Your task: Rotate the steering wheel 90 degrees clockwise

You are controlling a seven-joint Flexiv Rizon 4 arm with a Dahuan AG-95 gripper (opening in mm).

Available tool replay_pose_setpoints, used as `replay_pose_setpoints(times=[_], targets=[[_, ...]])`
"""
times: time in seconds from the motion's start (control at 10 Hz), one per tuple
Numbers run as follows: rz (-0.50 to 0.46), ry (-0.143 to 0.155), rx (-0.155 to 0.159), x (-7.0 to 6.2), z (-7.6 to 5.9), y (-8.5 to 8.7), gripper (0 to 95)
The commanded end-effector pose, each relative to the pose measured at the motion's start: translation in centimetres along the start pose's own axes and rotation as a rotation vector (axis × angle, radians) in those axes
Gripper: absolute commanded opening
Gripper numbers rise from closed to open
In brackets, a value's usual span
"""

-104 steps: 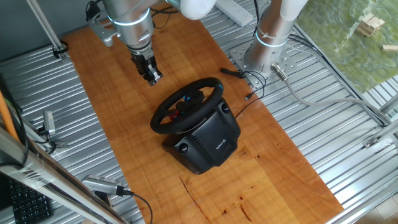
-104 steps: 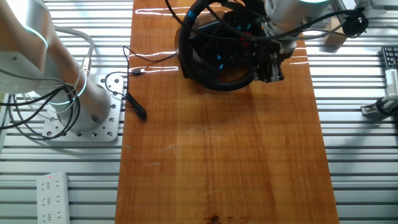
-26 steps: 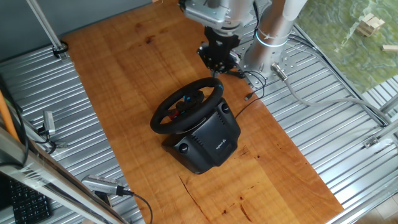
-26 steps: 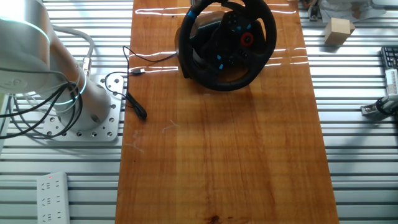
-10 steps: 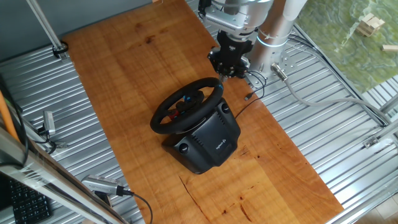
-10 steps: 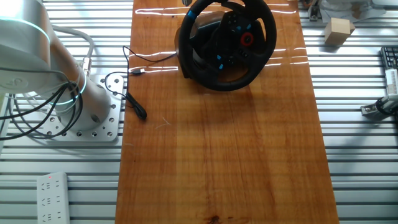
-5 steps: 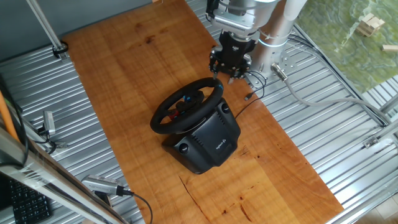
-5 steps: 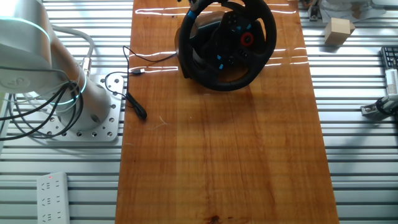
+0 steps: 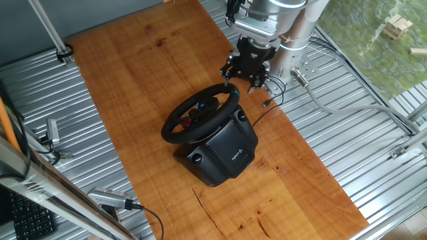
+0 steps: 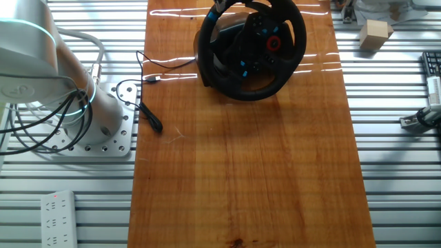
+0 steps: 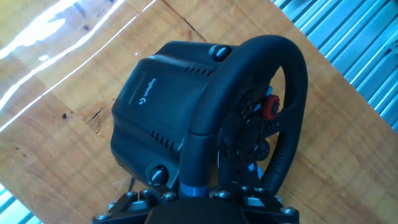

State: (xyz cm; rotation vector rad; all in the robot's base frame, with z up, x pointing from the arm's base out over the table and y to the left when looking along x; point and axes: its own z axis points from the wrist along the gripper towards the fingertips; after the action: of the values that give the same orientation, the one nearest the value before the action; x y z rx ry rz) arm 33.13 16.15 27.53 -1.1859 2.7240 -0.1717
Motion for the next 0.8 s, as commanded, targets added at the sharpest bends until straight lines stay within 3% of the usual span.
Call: replay_pose_setpoints(times=[0.1,0.8], targets=[[-0.001,0.001,0.000,-0.14,0.11,0.05,57.0],[-0.004,-0.006,0.002,-0.11,1.00,-0.30,57.0]])
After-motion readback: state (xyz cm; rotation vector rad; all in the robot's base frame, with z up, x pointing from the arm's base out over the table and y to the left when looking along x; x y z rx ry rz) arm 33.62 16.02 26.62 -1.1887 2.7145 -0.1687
